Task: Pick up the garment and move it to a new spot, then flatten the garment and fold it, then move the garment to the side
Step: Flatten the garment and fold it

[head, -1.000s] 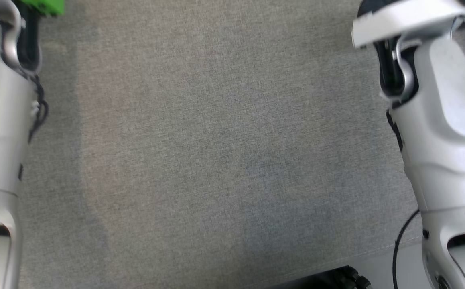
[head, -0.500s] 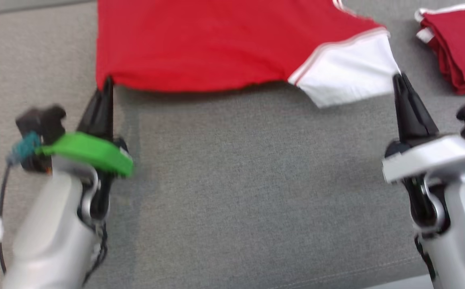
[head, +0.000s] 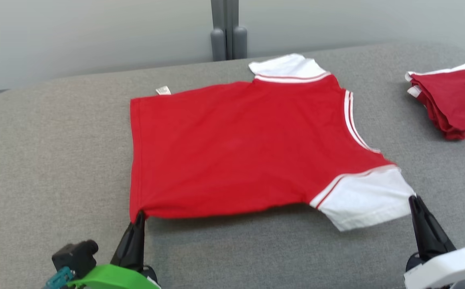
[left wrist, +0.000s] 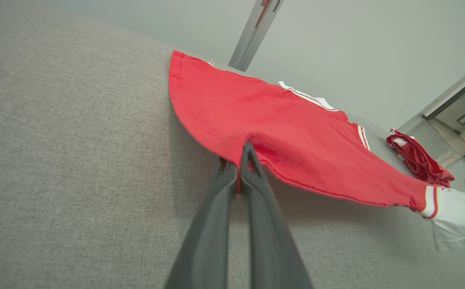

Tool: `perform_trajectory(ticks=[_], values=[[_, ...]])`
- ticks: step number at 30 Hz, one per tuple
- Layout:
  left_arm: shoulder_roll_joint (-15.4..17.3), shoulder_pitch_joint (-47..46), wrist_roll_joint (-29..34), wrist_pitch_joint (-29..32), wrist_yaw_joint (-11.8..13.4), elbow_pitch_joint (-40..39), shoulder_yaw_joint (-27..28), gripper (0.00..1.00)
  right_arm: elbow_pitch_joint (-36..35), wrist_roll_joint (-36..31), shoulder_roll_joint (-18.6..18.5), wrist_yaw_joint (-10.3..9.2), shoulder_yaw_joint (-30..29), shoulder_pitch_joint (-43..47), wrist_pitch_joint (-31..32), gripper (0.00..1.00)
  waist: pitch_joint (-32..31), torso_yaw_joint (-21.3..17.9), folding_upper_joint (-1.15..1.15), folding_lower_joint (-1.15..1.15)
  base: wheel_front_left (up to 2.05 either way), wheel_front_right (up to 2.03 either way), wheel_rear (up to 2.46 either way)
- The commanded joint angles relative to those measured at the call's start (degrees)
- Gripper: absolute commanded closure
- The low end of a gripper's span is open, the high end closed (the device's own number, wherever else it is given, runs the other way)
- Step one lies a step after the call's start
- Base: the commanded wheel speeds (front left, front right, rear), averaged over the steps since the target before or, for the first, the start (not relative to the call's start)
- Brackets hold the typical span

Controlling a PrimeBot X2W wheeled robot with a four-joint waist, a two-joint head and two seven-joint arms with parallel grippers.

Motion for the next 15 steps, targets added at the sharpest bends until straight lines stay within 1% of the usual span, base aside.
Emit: perform_trajectory(ticks=[1,4,7,9,15], values=[[-0.02,1.91,-0.76,0.01,0.58,-0.69,-0.01,1.00,-0.91,0.63,0.00,-0.05,-0.10,1.89,0.46,1.00,-2.28,1.34,0.00,0.01,0.00,0.00,0.00],[-0.26,3.42,-1.32,0.04,0.97,-1.41,0.02,1.00,-0.62,2.42,0.12,-0.05,0.26,3.91,1.20,1.00,-2.12,1.19,0.00,0.01,0.00,0.00,0.00],[-0.78,3.24,-1.84,0.74,0.95,-0.90,-0.33,1.00,1.43,2.56,0.13,-0.05,0.85,3.19,1.47,1.00,-1.83,1.07,0.00,0.01,0.00,0.00,0.00],[-1.12,2.09,-2.01,1.03,0.65,-0.07,-0.46,1.00,3.90,1.85,0.13,-0.05,1.31,1.61,1.52,1.00,-1.57,1.06,0.00,0.01,0.00,0.00,0.00],[-3.33,-1.53,-3.61,1.51,-0.50,4.46,-0.80,1.00,13.50,4.27,0.13,-0.05,1.37,-4.33,1.23,1.00,-0.93,1.89,0.00,0.01,0.00,0.00,0.00]])
